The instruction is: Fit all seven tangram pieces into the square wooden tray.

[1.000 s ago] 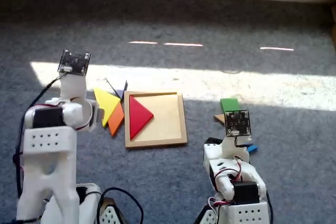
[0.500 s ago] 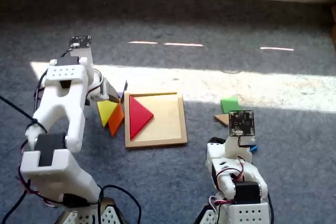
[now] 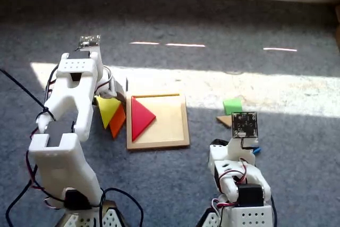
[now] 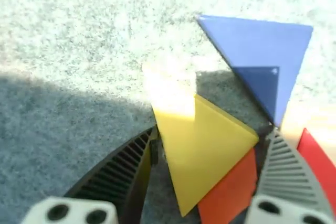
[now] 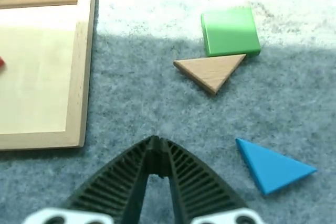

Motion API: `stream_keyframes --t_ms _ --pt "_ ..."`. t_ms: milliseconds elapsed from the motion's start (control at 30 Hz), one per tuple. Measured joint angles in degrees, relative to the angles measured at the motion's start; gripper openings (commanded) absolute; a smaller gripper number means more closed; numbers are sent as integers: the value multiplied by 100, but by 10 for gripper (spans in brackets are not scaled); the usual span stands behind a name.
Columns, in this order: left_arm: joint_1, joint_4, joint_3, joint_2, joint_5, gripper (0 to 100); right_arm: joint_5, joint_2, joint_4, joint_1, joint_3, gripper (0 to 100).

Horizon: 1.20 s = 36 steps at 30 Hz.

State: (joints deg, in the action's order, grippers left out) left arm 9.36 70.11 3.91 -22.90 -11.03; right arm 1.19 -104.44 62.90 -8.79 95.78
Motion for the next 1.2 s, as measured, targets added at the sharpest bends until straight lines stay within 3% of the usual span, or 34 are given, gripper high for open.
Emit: stream_keyframes --t_ms 333,633,867,1200 --pt "0 105 -176 -378 -35 262 0 0 0 0 0 6" --pt "-18 1046 -1319 -1125 -53 259 0 0 0 0 0 6" --pt "-18 1187 -1451 -1187 -53 228 0 0 0 35 0 6" --pt "-18 1380 -1503 -923 1046 228 0 0 0 35 0 6"
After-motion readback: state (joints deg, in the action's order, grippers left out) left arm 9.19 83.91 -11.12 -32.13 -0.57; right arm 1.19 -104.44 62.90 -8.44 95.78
